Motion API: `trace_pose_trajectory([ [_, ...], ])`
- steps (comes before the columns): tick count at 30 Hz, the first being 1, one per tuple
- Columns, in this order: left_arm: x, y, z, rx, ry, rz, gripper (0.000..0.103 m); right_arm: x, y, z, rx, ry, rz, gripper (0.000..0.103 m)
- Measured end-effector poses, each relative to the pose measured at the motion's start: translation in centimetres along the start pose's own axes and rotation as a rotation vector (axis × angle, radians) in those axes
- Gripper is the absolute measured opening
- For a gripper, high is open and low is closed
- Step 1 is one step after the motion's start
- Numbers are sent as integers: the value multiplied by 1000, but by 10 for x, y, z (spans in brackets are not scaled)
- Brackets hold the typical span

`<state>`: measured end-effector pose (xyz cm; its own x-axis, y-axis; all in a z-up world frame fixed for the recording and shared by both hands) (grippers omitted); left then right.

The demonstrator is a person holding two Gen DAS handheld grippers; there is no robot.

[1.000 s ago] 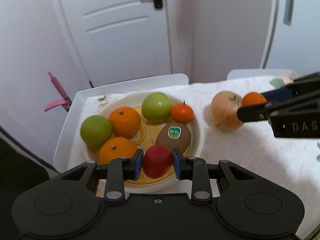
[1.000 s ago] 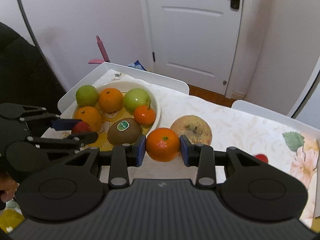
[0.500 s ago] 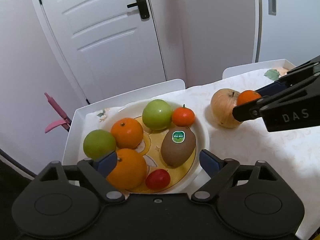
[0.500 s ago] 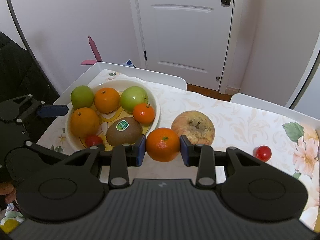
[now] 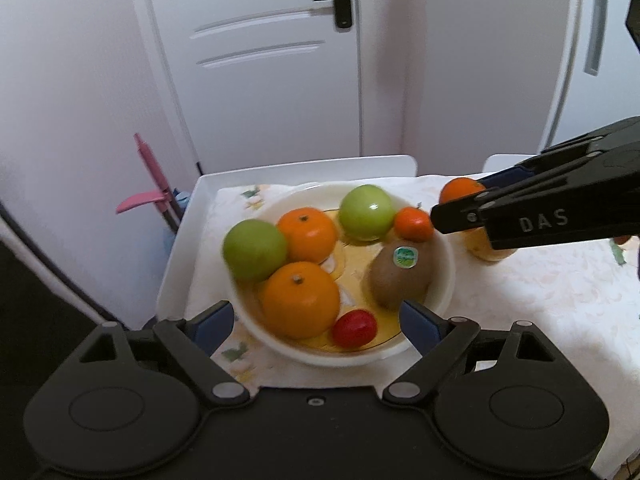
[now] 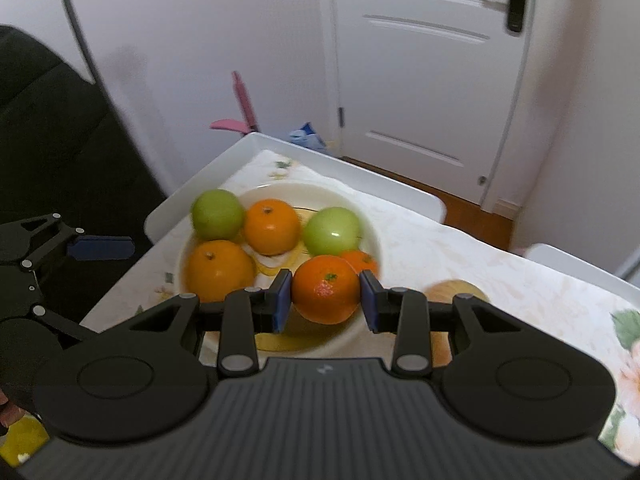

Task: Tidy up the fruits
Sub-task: 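Lower the tangerine into the bowl and open the right tool, then move both open tools back toward the russet apple and last tomato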

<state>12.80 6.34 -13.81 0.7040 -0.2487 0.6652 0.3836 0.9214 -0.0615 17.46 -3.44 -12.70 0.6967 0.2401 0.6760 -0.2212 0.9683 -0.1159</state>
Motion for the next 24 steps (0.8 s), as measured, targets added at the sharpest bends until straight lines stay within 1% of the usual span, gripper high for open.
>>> trace_pose_trajectory([
  [6,-10,13,5,36,5,34,93,2,30,-20,88,-10,96,51],
  [12,-22,23,2,56,21,75,93,-7,51,-34,146,-1,158,52],
  [13,-24,24,2,59,24,78,93,-9,53,-34,153,-4,164,55],
  [14,-25,24,1,61,27,82,93,-10,55,-34,158,-11,167,70],
  [15,-27,25,2,63,30,86,93,-10,55,-34,154,-17,166,78],
  [16,-28,25,1,66,33,89,93,-11,54,-34,149,-27,162,88],
  [17,-29,25,1,69,35,93,93,-10,54,-33,148,-36,160,90],
  [24,-34,27,4,83,43,106,93,-11,42,-29,143,-34,138,90],
])
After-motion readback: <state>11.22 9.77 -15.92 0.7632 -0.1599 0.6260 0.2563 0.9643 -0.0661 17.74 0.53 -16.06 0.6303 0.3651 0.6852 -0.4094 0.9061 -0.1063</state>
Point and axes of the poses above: each gripper's, at about its wrist camera, not at the fingertips, and z roughly against the way its jaws point, y to its left, x to its top, the point moved 9 cm from there along -z, roughly the way its jaws point, and after that the axes turned 13 degrees about -x, right-handed, at the moved point
